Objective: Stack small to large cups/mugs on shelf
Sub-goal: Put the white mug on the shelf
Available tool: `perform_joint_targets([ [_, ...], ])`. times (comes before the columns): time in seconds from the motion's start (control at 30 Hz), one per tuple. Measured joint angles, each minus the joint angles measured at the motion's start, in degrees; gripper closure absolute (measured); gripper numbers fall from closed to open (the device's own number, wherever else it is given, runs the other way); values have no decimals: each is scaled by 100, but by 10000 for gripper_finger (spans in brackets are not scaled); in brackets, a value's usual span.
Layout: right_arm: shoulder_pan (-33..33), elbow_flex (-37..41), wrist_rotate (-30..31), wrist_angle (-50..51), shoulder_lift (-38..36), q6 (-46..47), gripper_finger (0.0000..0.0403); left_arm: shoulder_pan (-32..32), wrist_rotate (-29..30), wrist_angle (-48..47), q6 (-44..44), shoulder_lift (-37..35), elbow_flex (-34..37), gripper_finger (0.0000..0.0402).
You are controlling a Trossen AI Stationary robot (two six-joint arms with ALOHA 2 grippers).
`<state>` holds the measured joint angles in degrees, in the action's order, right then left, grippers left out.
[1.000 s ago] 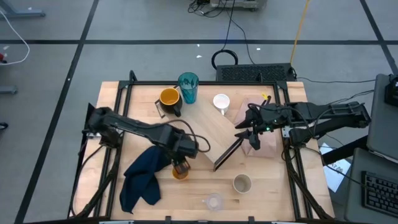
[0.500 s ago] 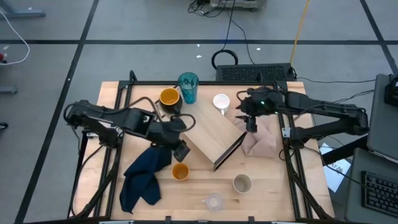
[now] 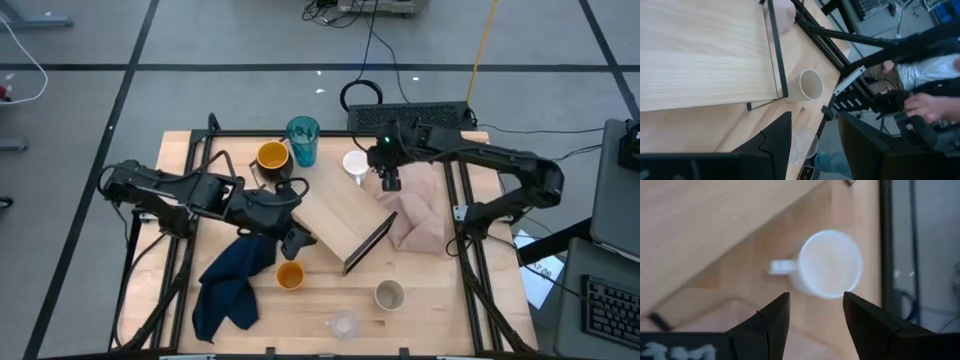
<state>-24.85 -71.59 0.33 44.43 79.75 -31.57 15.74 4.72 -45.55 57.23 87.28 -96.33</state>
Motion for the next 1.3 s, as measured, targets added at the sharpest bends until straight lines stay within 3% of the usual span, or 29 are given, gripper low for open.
perform_joint_targets([
  [0.17,-14,-406,71,133,411,-751,229,21,-3,32,-50,1,0,240],
  [0.5,52,-398,115,128,871,-1098,229,31,3,288,-178,-1,0,240],
  [1.3,20,-400,312,90,1760,-1097,229,152,-14,576,-726,-383,0,240],
])
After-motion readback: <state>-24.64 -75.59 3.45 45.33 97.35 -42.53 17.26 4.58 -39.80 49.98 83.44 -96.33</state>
